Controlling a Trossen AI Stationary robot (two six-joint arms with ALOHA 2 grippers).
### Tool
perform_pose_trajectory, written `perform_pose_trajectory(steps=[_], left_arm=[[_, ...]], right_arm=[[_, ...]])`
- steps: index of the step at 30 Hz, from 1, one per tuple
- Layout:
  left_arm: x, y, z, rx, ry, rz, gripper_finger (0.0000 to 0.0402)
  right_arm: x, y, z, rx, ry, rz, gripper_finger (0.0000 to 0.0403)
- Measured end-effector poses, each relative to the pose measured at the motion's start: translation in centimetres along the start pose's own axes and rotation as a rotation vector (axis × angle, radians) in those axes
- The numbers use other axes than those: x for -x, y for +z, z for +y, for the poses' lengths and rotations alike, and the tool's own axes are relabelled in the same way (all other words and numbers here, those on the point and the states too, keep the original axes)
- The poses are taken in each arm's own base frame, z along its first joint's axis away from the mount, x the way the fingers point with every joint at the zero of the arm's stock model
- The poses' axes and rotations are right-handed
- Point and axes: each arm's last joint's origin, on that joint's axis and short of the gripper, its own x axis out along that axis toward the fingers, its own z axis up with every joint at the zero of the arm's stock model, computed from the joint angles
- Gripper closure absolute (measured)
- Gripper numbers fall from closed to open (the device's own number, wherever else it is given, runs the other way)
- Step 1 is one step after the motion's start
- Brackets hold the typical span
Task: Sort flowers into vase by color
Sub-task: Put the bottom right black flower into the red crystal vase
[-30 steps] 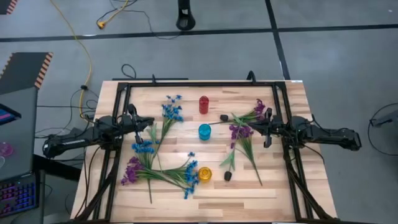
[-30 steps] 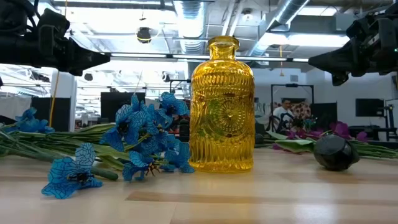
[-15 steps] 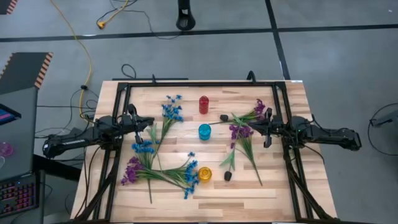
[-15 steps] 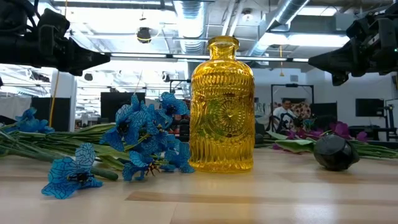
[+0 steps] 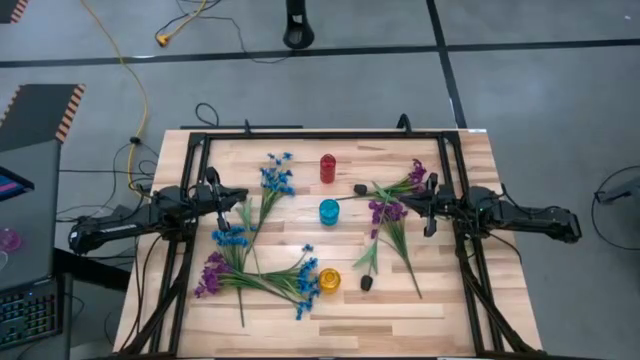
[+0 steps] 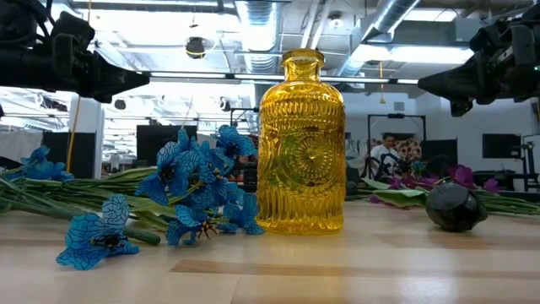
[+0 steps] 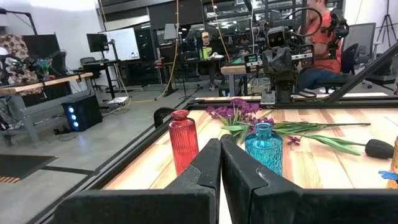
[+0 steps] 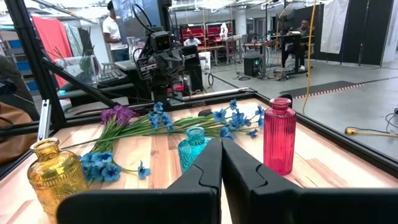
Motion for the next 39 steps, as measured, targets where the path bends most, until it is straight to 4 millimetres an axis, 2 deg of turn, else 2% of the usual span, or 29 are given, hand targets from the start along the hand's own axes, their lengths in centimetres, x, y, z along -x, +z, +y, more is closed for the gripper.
perform_pose_trajectory(steps=[15,20,27,30,34,39], left_arm=[[0.0,0.0,0.0,0.012,0.0,0.0,0.0401],[0.0,0.0,0.0,0.009,0.0,0.0,0.0401],[0.0,0.0,0.0,0.021,0.0,0.0,0.0401],[0.0,0.0,0.0,0.024,0.0,0.0,0.0401],[0.0,0.0,0.0,0.024,0.0,0.0,0.0401],[0.0,0.0,0.0,0.021,0.0,0.0,0.0401]], right_arm=[[0.0,0.5,0.0,-0.006,-0.001,-0.058,0.0357],[0.0,0.9,0.1,-0.011,0.002,-0.1,0.031],[0.3,2.1,0.1,-0.014,-0.019,-0.127,0.0194],[0.3,2.8,0.2,-0.009,-0.021,-0.107,0.0157],[0.0,4.1,0.3,0.061,-0.028,-0.029,0.0144],[-1.4,5.9,0.7,0.146,-0.024,0.124,0.0143]])
